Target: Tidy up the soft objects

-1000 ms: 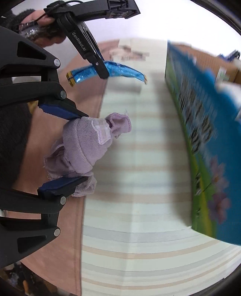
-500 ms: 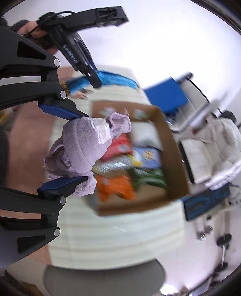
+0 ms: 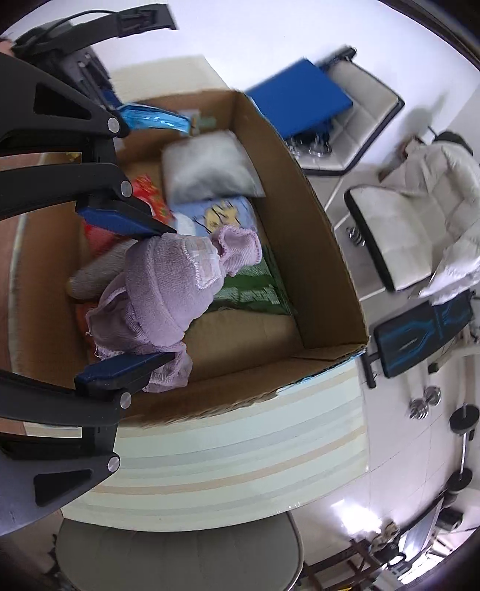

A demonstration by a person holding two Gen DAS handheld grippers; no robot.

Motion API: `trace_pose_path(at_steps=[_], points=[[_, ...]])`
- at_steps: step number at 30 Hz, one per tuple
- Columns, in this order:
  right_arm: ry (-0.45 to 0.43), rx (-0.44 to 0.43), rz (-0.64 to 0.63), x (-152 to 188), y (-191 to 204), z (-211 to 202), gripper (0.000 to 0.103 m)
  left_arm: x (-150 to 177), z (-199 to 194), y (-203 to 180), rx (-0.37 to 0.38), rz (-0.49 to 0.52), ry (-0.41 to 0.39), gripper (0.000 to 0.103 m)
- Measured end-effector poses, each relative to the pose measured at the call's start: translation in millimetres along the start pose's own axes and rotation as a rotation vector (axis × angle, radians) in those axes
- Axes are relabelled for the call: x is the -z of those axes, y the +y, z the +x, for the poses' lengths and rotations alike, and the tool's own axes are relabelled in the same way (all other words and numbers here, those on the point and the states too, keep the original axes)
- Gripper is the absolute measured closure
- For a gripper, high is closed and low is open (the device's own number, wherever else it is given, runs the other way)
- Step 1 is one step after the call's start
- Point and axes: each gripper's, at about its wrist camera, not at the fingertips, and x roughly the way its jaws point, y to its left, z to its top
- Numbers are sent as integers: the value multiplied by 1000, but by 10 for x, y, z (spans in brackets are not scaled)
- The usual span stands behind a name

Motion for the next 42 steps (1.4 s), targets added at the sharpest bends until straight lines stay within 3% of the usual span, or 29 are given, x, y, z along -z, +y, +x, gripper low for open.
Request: trace_pose_path(at_steps=[4,5,6,13,15,26,32,42], points=[[10,59,12,-110,55,207,31,-26,53,62,31,-23,21,63],[7,70,16,-117,53,215,17,-31,45,78,30,-24,14,59],[0,79,16,-123,66,224,12,-30,20,92,31,-27,4,49],[-5,65,-31,-9,142,115,12,19,-254,144,62,-61,-75,18],[-6,60,-54,45,173,96,4,58,-349,115,51,-58,-108,4],[-66,138,-273,788,290,-150,0,449,-804,-211,29,-4,-266,0],[-104,130,-273,1128,155,-283,0,738,-834,-349,35,7,-291,0],[-156,158,-268,1193,-6,-496,0,927,-976,-389,0,-9,-326,0]])
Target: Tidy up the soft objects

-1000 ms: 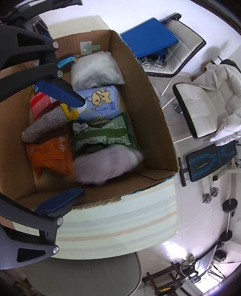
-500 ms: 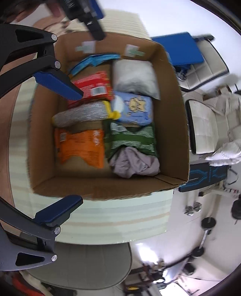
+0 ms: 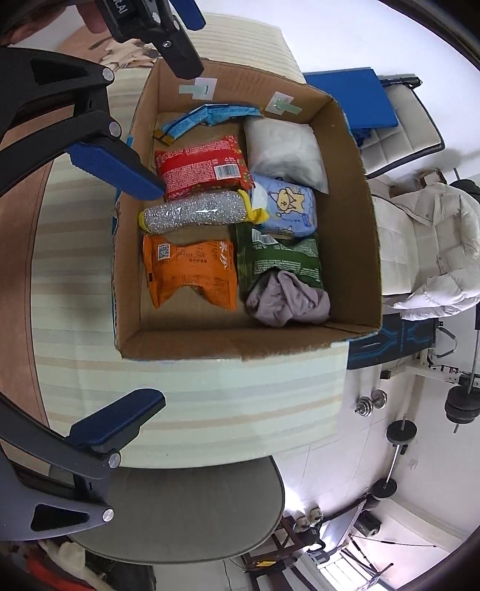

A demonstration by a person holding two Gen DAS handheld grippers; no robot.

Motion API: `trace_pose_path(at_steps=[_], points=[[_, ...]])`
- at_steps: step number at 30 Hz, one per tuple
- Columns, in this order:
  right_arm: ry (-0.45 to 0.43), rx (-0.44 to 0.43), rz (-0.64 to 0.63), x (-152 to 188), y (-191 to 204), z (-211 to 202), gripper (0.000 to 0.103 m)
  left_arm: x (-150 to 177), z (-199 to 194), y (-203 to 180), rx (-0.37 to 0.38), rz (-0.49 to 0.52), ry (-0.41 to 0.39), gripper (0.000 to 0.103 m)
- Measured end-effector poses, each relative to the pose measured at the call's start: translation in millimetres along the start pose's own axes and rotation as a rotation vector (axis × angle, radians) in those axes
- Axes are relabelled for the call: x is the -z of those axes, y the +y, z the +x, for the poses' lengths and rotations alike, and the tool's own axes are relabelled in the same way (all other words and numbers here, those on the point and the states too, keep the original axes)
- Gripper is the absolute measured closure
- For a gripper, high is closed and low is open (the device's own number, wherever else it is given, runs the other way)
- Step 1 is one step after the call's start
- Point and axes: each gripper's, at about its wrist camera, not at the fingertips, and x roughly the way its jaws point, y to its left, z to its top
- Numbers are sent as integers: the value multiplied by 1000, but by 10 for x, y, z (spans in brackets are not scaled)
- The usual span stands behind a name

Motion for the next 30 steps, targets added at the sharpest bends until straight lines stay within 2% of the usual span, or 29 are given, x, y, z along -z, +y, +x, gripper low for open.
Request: trace_pose_path(at_steps=[4,14,23,28,30], points=[[-46,-10,-4,29,-49,-289,0,80,-367,-14,-8,3,-63,0],[-212,-69,-16,380,-141,-1551,0,443,-1481,-48,5,19,-209,0],[-288,-114,-23,749,-95,-2441,0,795,-2185,-57,52,37,-259,0],[-317,-109,-43,930,-29,-2775,0,945,-2495,-46,26,46,-318,0],[-328,-113,-47,1003,-10,-2883,0,1003,-2574,-6,38,34,-314,0]])
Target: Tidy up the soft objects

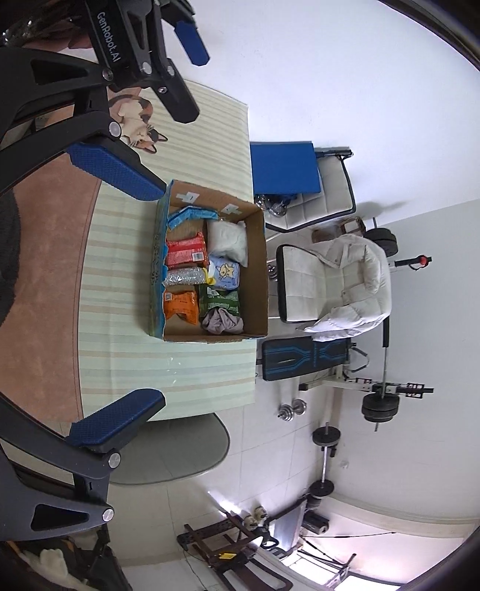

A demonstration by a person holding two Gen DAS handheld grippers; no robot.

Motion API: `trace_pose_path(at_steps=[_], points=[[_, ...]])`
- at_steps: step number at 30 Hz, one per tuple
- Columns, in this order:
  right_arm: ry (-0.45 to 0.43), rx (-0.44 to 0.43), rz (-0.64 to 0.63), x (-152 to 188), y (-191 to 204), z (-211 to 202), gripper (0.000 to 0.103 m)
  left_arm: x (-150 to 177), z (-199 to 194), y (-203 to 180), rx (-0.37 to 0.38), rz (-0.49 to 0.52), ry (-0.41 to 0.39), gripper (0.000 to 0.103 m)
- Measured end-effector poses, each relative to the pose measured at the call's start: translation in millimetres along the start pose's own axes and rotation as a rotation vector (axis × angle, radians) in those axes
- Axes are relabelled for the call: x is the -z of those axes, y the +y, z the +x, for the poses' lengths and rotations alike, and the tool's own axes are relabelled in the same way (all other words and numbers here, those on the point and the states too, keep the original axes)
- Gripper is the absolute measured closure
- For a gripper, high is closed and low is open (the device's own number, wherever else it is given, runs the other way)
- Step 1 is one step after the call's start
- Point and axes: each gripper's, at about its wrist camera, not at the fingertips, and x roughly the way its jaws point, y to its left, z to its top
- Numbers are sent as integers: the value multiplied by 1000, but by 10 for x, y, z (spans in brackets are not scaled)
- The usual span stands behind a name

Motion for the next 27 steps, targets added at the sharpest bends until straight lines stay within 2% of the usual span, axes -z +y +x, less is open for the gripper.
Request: trace_pose_path(at_steps=[6,14,27], points=[[-28,9,1,101,12,-370,0,99,-170,69,2,-22,4,0],[-62,34,-3,190,-5,-752,0,128,-405,138,-9,-47,-43,0],[-137,120,-14,86,-10,-855,0,144,-412,54,-14,-27,-61,0]])
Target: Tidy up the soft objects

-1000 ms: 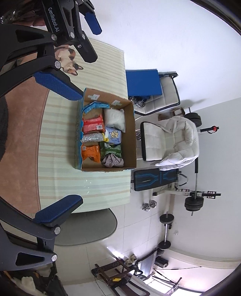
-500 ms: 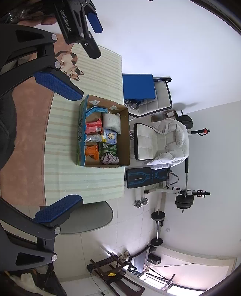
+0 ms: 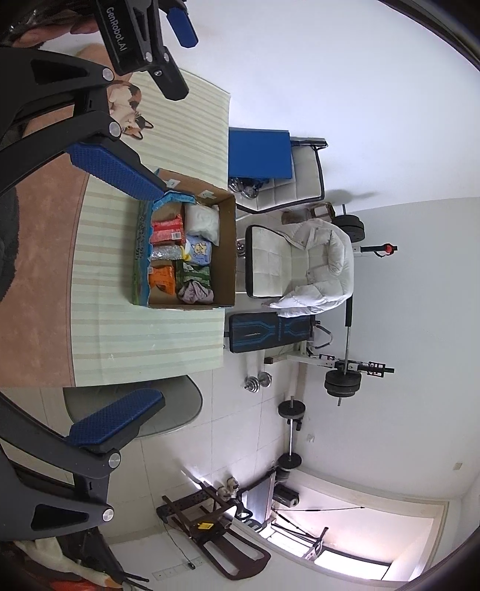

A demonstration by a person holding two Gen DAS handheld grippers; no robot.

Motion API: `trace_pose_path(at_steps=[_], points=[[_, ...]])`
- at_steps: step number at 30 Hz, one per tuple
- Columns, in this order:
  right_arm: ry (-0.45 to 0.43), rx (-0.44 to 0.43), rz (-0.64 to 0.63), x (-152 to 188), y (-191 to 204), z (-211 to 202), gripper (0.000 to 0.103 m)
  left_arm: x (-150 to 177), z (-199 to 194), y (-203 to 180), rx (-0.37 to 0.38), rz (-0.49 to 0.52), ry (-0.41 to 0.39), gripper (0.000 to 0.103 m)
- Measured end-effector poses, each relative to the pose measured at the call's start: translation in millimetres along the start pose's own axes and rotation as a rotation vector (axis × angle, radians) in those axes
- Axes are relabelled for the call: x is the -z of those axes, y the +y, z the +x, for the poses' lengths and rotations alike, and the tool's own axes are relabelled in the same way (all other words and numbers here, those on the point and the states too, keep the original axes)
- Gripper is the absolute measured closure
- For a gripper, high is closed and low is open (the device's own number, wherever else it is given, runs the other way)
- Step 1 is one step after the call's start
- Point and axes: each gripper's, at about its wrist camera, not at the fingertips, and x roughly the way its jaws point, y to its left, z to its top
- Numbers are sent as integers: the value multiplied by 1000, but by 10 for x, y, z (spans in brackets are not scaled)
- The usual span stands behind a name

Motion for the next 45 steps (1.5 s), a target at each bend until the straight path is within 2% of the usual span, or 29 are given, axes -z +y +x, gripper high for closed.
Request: trace_pose_path(at_steps=[14,45], points=[[-35,14,0,-72,32,-12,0,-21,-11,-13,-13,-11,-16,0],[-50,19,6,-29,22,-35,0,-44,-62,-4,5,-6,-16,0]])
